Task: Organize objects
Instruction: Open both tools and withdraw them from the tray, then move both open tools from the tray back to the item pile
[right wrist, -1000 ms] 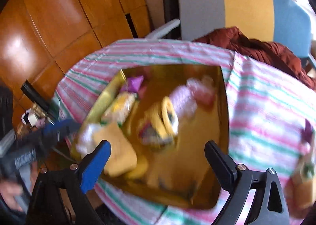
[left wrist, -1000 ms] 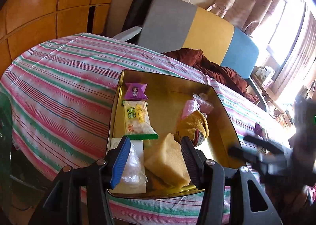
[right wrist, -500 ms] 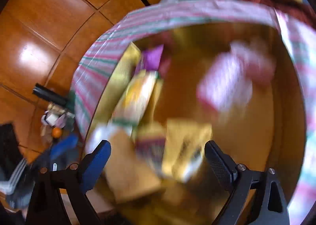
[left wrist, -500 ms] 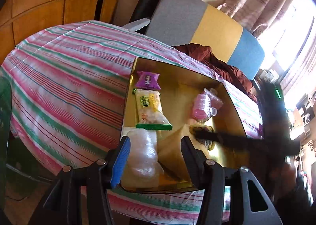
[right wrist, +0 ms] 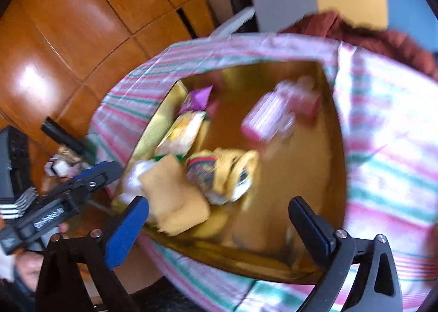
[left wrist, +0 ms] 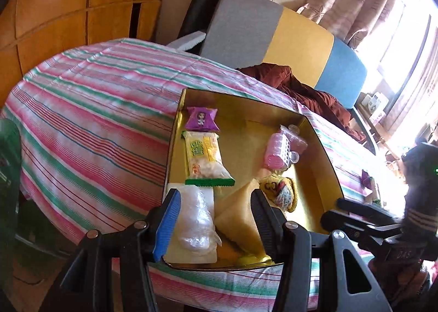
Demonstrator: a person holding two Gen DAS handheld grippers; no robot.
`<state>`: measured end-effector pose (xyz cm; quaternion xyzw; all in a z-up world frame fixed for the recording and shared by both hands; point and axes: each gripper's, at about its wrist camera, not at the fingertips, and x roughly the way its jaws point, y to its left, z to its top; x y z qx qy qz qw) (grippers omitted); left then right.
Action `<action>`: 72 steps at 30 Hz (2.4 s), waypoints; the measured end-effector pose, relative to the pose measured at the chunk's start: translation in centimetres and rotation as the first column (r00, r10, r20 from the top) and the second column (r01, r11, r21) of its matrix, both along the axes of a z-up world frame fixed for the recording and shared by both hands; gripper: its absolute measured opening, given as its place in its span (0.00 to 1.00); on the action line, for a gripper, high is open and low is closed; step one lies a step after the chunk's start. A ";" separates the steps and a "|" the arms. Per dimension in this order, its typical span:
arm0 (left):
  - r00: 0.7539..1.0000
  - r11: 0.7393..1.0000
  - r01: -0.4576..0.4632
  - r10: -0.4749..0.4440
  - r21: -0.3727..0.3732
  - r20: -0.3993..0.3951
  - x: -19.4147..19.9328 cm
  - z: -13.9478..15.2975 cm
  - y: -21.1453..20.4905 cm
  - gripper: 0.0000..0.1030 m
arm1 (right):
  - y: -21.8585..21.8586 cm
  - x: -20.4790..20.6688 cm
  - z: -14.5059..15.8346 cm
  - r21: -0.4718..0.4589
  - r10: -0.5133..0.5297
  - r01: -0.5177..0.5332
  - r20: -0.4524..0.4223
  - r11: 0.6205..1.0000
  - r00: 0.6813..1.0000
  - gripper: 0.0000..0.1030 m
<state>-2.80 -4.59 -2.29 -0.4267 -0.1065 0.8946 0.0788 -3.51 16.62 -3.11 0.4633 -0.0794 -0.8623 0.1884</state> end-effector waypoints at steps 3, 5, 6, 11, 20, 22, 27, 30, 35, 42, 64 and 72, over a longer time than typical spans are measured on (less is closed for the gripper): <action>1.000 0.999 -0.011 0.010 -0.044 -0.020 0.3 0.5 0.4 0.52 | 0.5 0.8 0.7 0.081 -0.036 0.041 -0.060 0.996 0.998 1.00; 0.999 0.997 -0.014 0.012 -0.082 -0.034 0.6 0.8 0.8 0.52 | 0.8 1.2 0.9 0.115 -0.057 0.067 -0.087 0.991 0.995 1.00; 0.999 0.996 -0.012 0.009 -0.093 -0.038 0.7 0.9 1.0 0.52 | 0.9 1.4 0.9 0.130 -0.067 0.079 -0.097 0.988 0.993 1.00; 0.998 0.990 0.009 -0.017 -0.138 -0.052 1.4 1.2 2.2 0.52 | 2.3 2.2 1.1 0.150 -0.093 0.109 -0.108 0.983 0.990 1.00; 0.993 0.976 0.075 -0.091 -0.204 -0.070 2.5 1.5 4.9 0.52 | 4.0 3.3 1.5 0.153 -0.164 0.185 -0.137 0.971 0.977 1.00; 0.992 0.973 0.091 -0.107 -0.211 -0.069 2.7 1.5 5.5 0.52 | 4.6 3.4 1.5 0.151 -0.186 0.206 -0.137 0.967 0.973 1.00; 0.987 0.964 0.134 -0.151 -0.229 -0.059 3.0 1.3 7.1 0.52 | 6.7 3.6 1.7 0.146 -0.240 0.259 -0.138 0.955 0.961 1.00; 0.983 0.958 0.163 -0.179 -0.237 -0.048 3.1 1.1 8.0 0.52 | 8.4 3.7 1.6 0.159 -0.274 0.294 -0.136 0.943 0.952 1.00; 0.975 0.946 0.204 -0.220 -0.251 -0.036 3.3 0.9 9.6 0.52 | 12.8 3.7 2.1 0.170 -0.361 0.383 -0.144 0.908 0.921 1.00; 0.961 0.929 0.259 -0.275 -0.263 -0.025 3.2 0.8 11.7 0.52 | 20.9 4.1 3.9 0.210 -0.495 0.526 -0.186 0.824 0.849 1.00; 0.856 0.827 0.513 -0.511 -0.231 0.071 3.6 -0.5 21.6 0.52 | 39.2 8.5 1.2 -0.087 -0.875 0.873 0.026 0.480 0.484 1.00; 0.802 0.779 0.597 -0.587 -0.191 0.114 3.5 -1.3 25.3 0.52 | 39.4 8.4 0.6 -0.096 -0.866 0.866 0.063 0.490 0.497 1.00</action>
